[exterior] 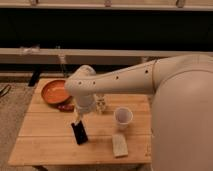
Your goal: Pick up the ceramic cup
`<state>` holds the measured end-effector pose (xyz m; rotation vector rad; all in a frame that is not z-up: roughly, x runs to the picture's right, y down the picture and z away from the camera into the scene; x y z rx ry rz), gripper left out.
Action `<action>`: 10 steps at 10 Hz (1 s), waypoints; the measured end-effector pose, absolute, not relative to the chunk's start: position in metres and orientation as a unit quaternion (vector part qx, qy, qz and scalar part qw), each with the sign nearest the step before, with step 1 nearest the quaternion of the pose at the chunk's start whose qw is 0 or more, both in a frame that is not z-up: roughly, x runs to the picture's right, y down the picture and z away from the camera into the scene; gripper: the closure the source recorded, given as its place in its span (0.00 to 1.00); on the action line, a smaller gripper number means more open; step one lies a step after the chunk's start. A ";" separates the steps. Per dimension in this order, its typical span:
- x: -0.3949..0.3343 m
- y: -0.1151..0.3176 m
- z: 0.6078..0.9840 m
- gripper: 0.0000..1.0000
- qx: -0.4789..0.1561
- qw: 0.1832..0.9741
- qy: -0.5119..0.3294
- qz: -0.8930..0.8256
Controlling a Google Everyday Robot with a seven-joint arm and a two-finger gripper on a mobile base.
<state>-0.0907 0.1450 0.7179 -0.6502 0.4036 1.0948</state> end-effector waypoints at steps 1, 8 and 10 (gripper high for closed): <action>-0.091 0.145 0.718 0.20 -0.301 0.785 0.187 0.508; -0.084 0.141 0.716 0.20 -0.295 0.781 0.188 0.517; -0.053 0.133 0.719 0.20 -0.285 0.768 0.197 0.539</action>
